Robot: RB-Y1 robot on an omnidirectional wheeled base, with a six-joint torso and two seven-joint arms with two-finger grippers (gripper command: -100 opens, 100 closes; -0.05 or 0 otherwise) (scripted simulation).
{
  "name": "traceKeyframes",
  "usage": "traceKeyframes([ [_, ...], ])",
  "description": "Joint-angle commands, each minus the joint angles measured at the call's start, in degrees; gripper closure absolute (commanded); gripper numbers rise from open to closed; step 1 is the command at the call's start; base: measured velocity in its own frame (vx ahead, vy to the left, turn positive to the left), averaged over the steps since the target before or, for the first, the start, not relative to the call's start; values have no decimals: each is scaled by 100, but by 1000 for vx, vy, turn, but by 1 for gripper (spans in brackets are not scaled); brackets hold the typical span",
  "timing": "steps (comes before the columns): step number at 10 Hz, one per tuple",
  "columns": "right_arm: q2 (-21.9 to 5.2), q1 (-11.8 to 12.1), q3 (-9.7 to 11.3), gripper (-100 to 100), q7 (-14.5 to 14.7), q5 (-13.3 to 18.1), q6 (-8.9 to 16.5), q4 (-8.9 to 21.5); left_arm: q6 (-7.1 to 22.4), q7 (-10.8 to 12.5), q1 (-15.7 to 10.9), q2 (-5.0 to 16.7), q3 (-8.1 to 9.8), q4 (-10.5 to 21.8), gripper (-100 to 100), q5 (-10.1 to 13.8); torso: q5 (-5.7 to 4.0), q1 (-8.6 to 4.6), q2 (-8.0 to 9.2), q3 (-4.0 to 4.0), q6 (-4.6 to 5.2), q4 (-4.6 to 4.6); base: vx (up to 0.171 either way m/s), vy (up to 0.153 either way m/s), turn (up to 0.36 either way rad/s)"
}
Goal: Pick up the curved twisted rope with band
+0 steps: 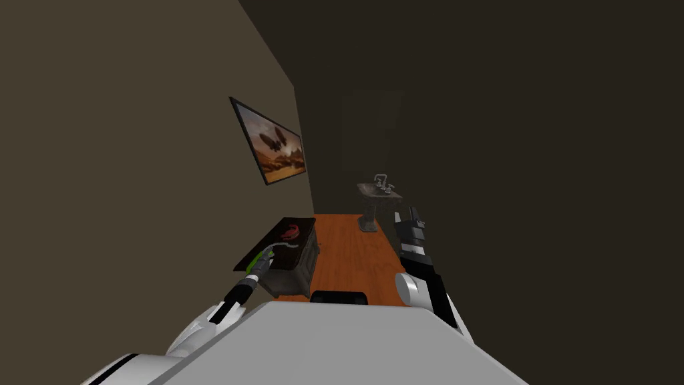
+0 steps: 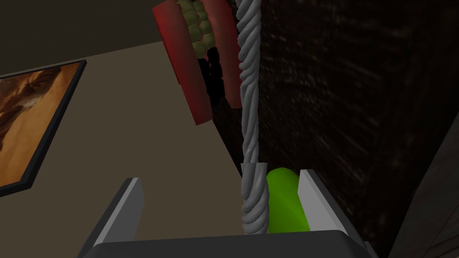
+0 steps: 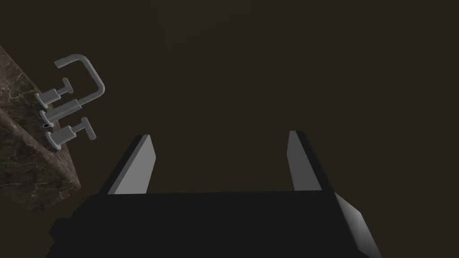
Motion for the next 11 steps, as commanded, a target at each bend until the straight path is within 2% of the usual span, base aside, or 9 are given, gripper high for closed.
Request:
traceKeyframes([
  [1, 0, 0, 0, 0, 0, 0, 0, 0, 115, 7, 169, 26, 38, -254, -100, 22, 0, 0, 0, 0, 0, 0, 7, -32, 36],
  [2, 0, 0, 0, 0, 0, 0, 0, 0, -170, 237, 177, 262, 109, -11, -100, 68, 3, 12, 6, 3, -1, 1, 19, -74, -209],
  [3, 0, -1, 1, 0, 0, 0, 0, 0, -33, 101, 118, 138, 72, -37, -100, 43, 2, 4, 2, 2, 6, 2, 13, -36, -51],
  [4, 0, 0, -1, 0, 0, 0, 0, 0, -94, 131, 102, 152, 76, 11, 100, 45, 3, 13, 4, 2, 0, 1, 0, -7, 16],
  [8, -1, 0, -1, 0, 0, 0, 0, 0, -88, 126, 104, 150, 75, 6, 100, 44, 7, 27, 10, 6, 0, 3, 0, 0, 0],
  [9, -1, 0, -1, 0, 0, 0, 0, 0, -88, 126, 105, 150, 75, 6, 0, 44, 7, 28, 10, 6, 0, 3, 0, 0, 0],
  [10, -1, 0, -1, 0, 0, 0, 0, 0, 115, 7, 169, 26, 38, -254, 100, 22, 7, 28, 10, 6, 0, 3, -21, 44, 157],
  [11, -1, 0, -2, 0, 0, 0, 0, 0, 353, -224, 162, -209, -33, -580, 100, -24, 10, 39, 19, 10, -7, 2, -39, 126, 292],
])
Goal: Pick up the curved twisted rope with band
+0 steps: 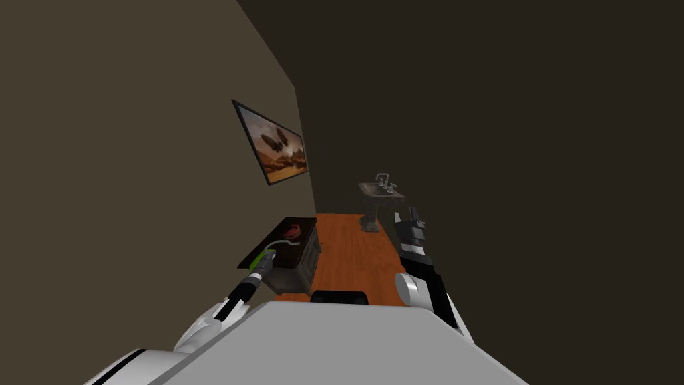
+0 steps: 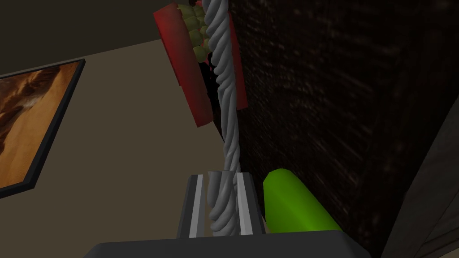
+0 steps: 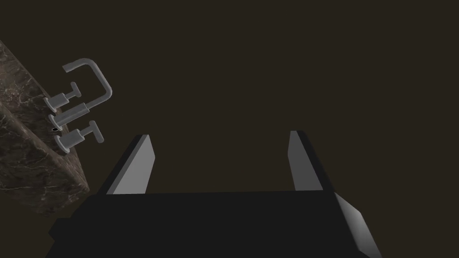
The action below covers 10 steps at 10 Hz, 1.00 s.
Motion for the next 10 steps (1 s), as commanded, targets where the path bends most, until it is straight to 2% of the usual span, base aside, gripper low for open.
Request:
traceKeyframes([
  [1, 0, 0, 0, 0, 0, 0, 0, 0, 286, -160, 249, -108, -5, -286, 100, -2, 0, 0, 0, 0, 0, 0, -27, 110, 129],
  [2, 0, 0, 1, 0, 0, 0, 0, 0, 264, -160, 249, -108, -5, -159, 100, -2, 0, 6, 5, 1, -9, -3, -12, 50, 11],
  [3, 1, -1, 2, 0, 0, 0, 0, 0, 365, -160, 249, -108, -5, -486, 100, -2, 0, -4, 4, -1, -11, -7, -4, 9, -6],
  [4, 1, -1, 2, 0, 0, 0, 0, 0, 642, -391, 241, -344, -76, -762, 100, -49, 0, -10, -4, -6, -9, -8, -20, 73, 218],
  [5, 1, 0, 1, 0, 0, 0, 0, 0, 649, -391, 241, -344, -76, -936, 100, -49, 5, 3, -1, -6, -15, -10, -23, 76, 134],
  [6, 1, -1, 1, 0, 0, 0, 0, 0, 933, -622, 234, -579, -147, -1212, 100, -95, 5, 11, -5, -6, -10, -9, -17, 94, 199],
  [8, 1, -1, 1, 0, 0, 0, 0, 0, 933, -622, 234, -579, -147, -1261, 100, -95, 2, 12, -4, -6, -14, -9, -11, 54, 56],
  [10, 0, 0, 1, 0, 0, 0, 0, 0, 1457, -1024, 219, -993, -290, -1884, 100, -187, 3, 10, -3, -5, -14, -7, -18, 113, 284],
])
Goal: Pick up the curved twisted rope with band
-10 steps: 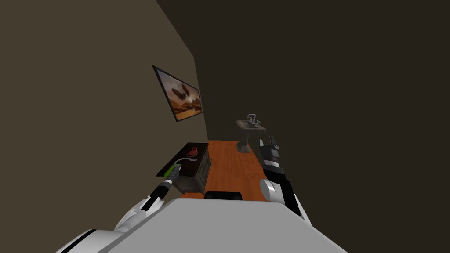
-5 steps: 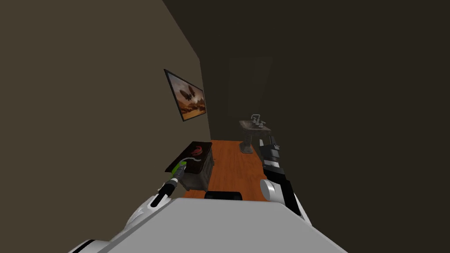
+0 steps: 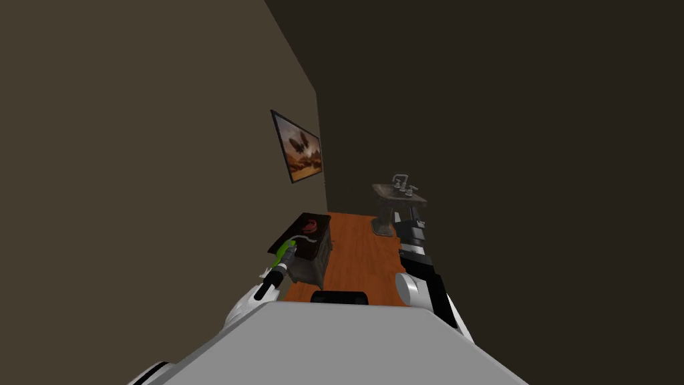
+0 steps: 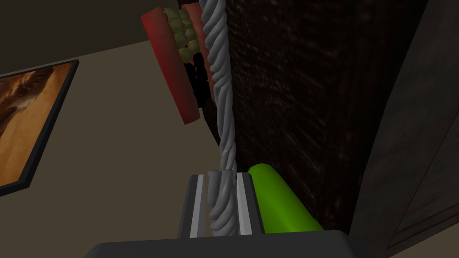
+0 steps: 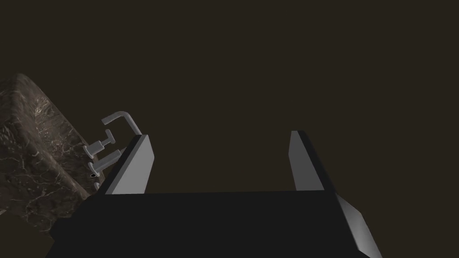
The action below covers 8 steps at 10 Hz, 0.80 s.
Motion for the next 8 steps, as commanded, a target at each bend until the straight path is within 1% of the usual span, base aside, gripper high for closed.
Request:
traceKeyframes([
  [1, 0, 0, 0, 0, 0, 0, 0, 0, 120, -168, -62, -150, -52, -69, 100, -29, 0, 0, 0, 0, 0, 0, -25, 101, 116],
  [2, 0, -1, 1, 0, 0, 0, 0, 0, 359, -399, -70, -386, -123, -291, 100, -75, 0, -5, 1, 1, 6, 1, -21, 114, 211],
  [3, 0, 0, 0, 0, 0, 0, 0, 0, 598, -576, -77, -577, -194, -660, 100, -121, -1, -6, 4, 3, 3, 2, -3, 162, 323],
  [4, 0, 0, 0, 0, 0, 0, 0, 0, 688, -630, -77, -621, -194, -719, 100, -121, -1, 9, -2, 0, 1, 2, -4, 128, 110],
  [5, 0, -1, 1, 0, 0, 0, 0, 0, 688, -630, -77, -621, -194, -704, 100, -121, -1, 4, -4, 0, 7, 4, -5, 54, -29],
  [6, 1, -2, 2, 0, 0, 0, 0, 0, 881, -860, -85, -857, -265, -881, 100, -168, -6, -19, 1, 3, 7, 5, -12, 76, 255],
  [7, 1, 0, 1, 0, 0, 0, 0, 0, 973, -860, -85, -857, -265, -1044, 100, -168, -7, -19, 4, 4, 2, 5, -7, 65, 112],
  [8, 1, -2, 2, 0, 0, 0, 0, 0, 1194, -1091, -92, -1093, -337, -1249, 100, -214, -6, -24, 5, 6, 7, 6, -5, 91, 168],
])
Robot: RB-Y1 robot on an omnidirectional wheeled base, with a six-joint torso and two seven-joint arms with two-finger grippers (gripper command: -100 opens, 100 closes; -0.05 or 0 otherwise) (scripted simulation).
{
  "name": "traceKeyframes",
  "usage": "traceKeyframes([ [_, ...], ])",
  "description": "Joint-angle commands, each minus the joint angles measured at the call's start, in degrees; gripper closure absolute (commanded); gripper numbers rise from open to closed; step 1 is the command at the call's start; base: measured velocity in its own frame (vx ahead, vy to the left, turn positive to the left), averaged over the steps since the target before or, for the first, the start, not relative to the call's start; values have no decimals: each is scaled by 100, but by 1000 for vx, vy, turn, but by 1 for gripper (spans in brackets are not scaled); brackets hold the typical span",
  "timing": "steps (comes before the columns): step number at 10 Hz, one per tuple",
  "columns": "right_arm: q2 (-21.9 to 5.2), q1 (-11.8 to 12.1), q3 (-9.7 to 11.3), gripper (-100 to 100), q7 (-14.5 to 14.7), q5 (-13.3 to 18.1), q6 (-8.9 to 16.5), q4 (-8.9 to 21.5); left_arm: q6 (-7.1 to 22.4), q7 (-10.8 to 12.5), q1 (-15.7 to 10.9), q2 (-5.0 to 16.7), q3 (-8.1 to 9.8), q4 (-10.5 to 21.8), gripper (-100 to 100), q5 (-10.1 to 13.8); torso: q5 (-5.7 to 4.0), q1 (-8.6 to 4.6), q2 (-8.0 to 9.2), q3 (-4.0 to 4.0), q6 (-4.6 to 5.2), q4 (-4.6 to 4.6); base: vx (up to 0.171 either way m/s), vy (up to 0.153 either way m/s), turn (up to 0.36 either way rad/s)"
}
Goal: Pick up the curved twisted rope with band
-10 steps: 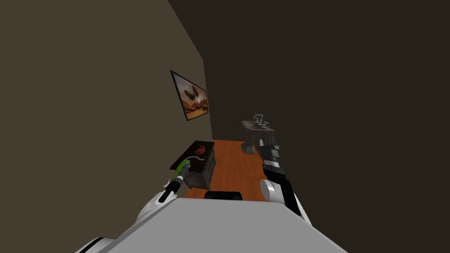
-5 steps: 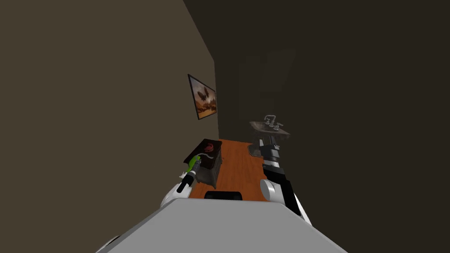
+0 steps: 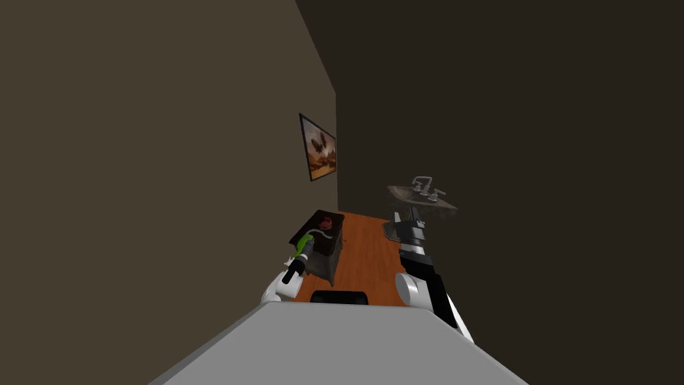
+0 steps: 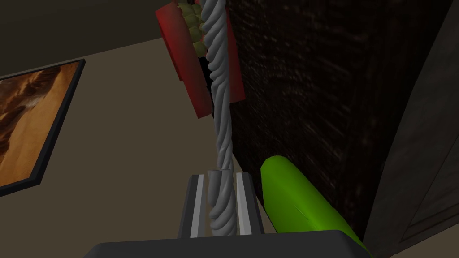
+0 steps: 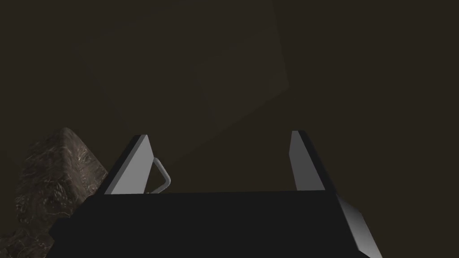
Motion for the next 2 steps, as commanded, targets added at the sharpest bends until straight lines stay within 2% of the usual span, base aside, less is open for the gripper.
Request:
traceKeyframes([
  [1, 0, 0, 0, 0, 0, 0, 0, 0, 0, 0, 0, 0, 0, 0, 100, 0, 0, 0, 0, 0, 0, 0, 2, 43, 23],
  [2, 1, -1, 1, 0, 0, 0, 0, 0, 62, -29, -4, -16, -11, -48, 0, -4, -1, -9, 0, -2, -1, -5, 0, 7, -7],
])
